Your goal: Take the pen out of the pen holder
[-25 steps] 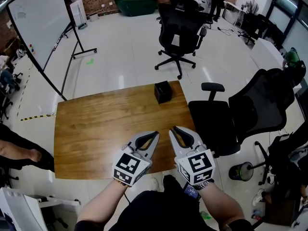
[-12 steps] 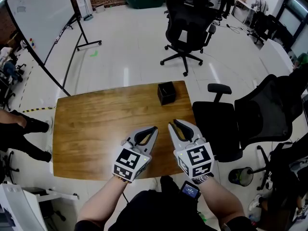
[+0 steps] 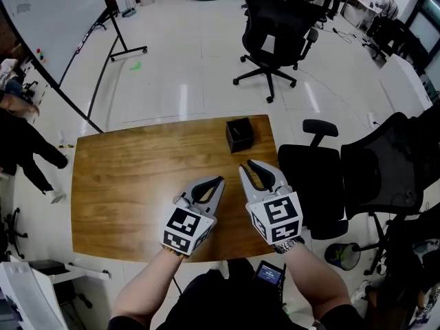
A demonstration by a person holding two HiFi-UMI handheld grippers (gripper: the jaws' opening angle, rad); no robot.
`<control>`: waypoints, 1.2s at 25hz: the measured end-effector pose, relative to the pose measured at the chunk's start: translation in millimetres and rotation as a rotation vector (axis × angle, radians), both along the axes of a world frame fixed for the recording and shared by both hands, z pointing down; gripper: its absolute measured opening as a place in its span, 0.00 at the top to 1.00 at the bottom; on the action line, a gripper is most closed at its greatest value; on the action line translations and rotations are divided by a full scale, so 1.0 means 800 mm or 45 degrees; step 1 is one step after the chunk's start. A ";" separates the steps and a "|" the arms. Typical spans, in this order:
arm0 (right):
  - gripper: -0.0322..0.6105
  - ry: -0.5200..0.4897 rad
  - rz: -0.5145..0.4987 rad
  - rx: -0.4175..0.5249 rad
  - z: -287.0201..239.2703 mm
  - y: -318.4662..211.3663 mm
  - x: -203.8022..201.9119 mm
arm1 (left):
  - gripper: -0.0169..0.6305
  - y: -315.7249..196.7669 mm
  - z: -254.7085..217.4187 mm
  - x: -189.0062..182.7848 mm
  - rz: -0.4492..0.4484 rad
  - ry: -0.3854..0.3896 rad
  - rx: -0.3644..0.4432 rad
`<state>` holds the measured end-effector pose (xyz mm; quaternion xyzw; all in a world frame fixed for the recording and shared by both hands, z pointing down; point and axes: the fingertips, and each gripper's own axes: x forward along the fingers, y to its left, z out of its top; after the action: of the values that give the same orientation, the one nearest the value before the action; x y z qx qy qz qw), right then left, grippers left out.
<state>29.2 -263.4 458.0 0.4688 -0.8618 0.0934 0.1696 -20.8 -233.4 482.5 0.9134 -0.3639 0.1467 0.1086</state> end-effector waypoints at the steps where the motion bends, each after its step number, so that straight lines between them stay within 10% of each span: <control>1: 0.84 0.004 -0.004 -0.006 0.005 -0.009 0.001 | 0.97 -0.007 0.004 0.001 -0.006 -0.001 -0.008; 30: 0.76 0.195 -0.034 -0.172 0.159 -0.230 -0.017 | 0.97 -0.179 0.112 -0.007 -0.141 -0.012 -0.160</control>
<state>16.0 -447.3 585.1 0.4506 -0.8442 0.1132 0.2674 -26.8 -376.2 572.2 0.8825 -0.4045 0.1672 0.1721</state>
